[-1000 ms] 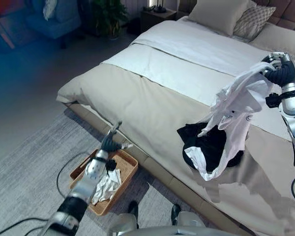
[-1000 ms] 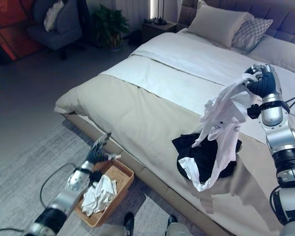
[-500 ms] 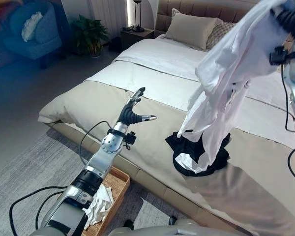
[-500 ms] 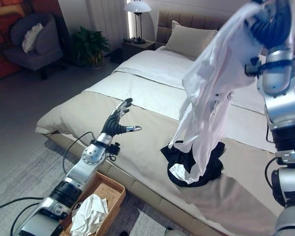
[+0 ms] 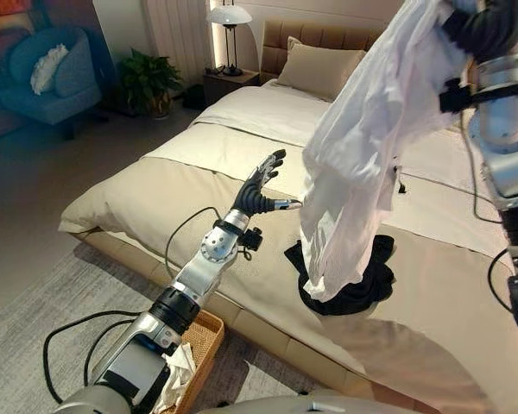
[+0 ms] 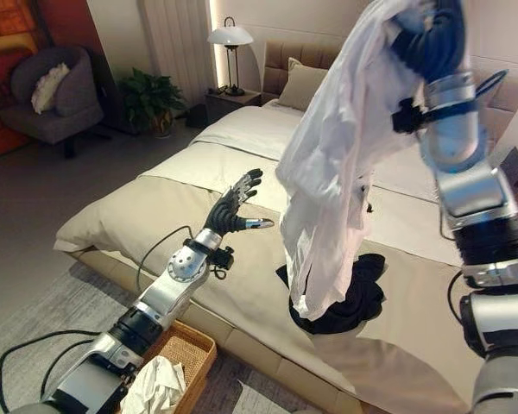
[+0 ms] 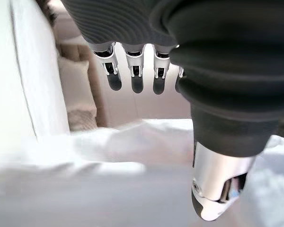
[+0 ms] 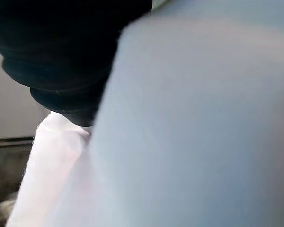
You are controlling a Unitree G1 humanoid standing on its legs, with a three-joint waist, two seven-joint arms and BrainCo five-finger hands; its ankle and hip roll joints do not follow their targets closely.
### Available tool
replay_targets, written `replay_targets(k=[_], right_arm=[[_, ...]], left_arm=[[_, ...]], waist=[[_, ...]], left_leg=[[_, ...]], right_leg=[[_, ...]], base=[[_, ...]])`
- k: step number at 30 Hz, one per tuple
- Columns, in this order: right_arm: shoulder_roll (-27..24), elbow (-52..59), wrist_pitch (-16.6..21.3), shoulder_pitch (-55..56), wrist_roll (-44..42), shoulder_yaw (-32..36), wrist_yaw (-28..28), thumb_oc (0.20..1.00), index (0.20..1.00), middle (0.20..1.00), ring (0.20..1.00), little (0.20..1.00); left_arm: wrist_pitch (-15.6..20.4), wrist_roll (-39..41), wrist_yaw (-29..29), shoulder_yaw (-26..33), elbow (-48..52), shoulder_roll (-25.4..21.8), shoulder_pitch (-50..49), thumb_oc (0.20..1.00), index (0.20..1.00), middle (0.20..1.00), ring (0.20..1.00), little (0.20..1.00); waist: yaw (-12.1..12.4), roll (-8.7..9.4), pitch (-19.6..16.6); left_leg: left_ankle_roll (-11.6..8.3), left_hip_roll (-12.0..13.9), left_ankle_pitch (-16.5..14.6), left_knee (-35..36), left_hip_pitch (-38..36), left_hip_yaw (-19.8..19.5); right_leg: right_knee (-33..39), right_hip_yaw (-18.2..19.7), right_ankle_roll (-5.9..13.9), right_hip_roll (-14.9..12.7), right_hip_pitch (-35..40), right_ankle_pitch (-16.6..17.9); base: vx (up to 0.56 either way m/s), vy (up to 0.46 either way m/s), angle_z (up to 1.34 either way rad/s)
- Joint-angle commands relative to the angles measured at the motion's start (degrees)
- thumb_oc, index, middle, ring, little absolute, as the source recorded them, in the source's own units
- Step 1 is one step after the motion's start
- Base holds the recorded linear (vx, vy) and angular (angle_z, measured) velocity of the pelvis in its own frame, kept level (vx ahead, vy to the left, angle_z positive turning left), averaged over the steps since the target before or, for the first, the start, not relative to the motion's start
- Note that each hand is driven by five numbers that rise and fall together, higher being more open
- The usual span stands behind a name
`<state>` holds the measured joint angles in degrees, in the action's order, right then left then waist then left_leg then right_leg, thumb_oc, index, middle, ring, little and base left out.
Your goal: Pick up clothes into the bucket
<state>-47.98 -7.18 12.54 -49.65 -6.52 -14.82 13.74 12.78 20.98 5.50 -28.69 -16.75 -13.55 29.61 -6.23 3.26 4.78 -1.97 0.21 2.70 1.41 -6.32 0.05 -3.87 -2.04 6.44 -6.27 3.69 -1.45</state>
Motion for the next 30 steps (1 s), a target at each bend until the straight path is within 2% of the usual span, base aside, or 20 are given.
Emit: replay_targets(k=[1, 6, 10, 15, 22, 28, 30], right_arm=[[0.5, 1.8, 0.44, -0.9, 1.29, 0.08, -1.27, 0.2, 0.2, 0.2, 0.2, 0.2], [1.84, 3.15, -0.39, 1.68, 1.75, -1.41, -3.48, 0.2, 0.2, 0.2, 0.2, 0.2], [2.58, 3.95, -0.76, 3.25, 1.22, -2.54, -5.37, 0.2, 0.2, 0.2, 0.2, 0.2], [4.4, 7.75, -0.67, 4.86, 1.07, -3.27, -6.46, 0.2, 0.2, 0.2, 0.2, 0.2], [5.29, 11.27, -0.08, 5.0, 0.0, -3.44, -7.2, 0.2, 0.2, 0.2, 0.2, 0.2], [6.18, 13.66, 0.74, 3.55, -2.4, -3.91, -7.55, 0.2, 0.2, 0.2, 0.2, 0.2], [6.42, 14.17, 0.69, 3.1, -3.78, -4.54, -8.2, 0.2, 0.2, 0.2, 0.2, 0.2]], left_arm=[[1.82, 8.74, -0.31, -1.54, -0.63, 2.43, 6.59, 1.0, 1.0, 1.0, 1.0, 1.0], [1.07, 16.05, -0.34, -2.29, 1.94, 4.62, 8.33, 1.0, 1.0, 1.0, 1.0, 1.0], [0.22, 17.78, -0.45, -3.14, 2.36, 5.16, 9.68, 1.0, 1.0, 1.0, 1.0, 1.0], [-0.34, 26.3, 0.63, -2.93, 1.25, 8.53, 9.32, 1.0, 1.0, 1.0, 1.0, 1.0], [-1.67, 24.28, 1.12, -3.77, -0.64, 8.4, 9.64, 1.0, 1.0, 1.0, 1.0, 1.0], [-3.64, 27.58, -2.0, -5.83, -2.11, 8.48, 8.95, 1.0, 1.0, 1.0, 1.0, 1.0], [-5.83, 30.36, -5.82, -8.81, -0.81, 6.59, 8.82, 1.0, 1.0, 1.0, 1.0, 1.0]], waist=[[0.56, 2.24, -3.75], [0.69, 2.17, -3.34], [0.81, 2.07, -2.86], [0.64, 1.78, -2.38], [0.46, 1.74, -1.97], [-0.01, 1.48, -1.83], [-0.2, 1.24, -1.94]], left_leg=[[0.49, -1.38, -6.39, -6.83, 3.52, -1.11], [0.6, -1.71, -6.26, -7.22, 3.98, -1.65], [0.62, -1.96, -6.17, -7.46, 4.23, -1.95], [0.6, -1.91, -6.45, -7.32, 3.97, -2.08], [0.81, -2.11, -6.7, -7.74, 4.24, -1.92], [1.05, -2.3, -7.1, -8.45, 4.41, -1.58], [1.1, -2.33, -7.33, -8.7, 4.38, -1.35]], right_leg=[[-1.0, -0.85, 1.93, -1.9, -1.37, 2.12], [-1.06, -1.11, 1.92, -2.13, -1.47, 2.34], [-1.15, -1.32, 1.95, -2.26, -1.6, 2.45], [-1.27, -1.54, 1.99, -2.33, -1.38, 2.08], [-1.76, -1.32, 2.09, -2.43, -1.78, 2.02], [-2.24, -0.62, 2.15, -2.47, -2.1, 1.92], [-2.24, -0.44, 2.22, -2.5, -2.17, 1.91]], base=[[0.0, 0.0, 0.0], [0.0, 0.0, 0.0], [0.0, 0.0, 0.0], [0.0, 0.001, 0.01], [0.0, 0.0, 0.0], [0.0, 0.0, 0.0], [0.0, 0.0, 0.0]])
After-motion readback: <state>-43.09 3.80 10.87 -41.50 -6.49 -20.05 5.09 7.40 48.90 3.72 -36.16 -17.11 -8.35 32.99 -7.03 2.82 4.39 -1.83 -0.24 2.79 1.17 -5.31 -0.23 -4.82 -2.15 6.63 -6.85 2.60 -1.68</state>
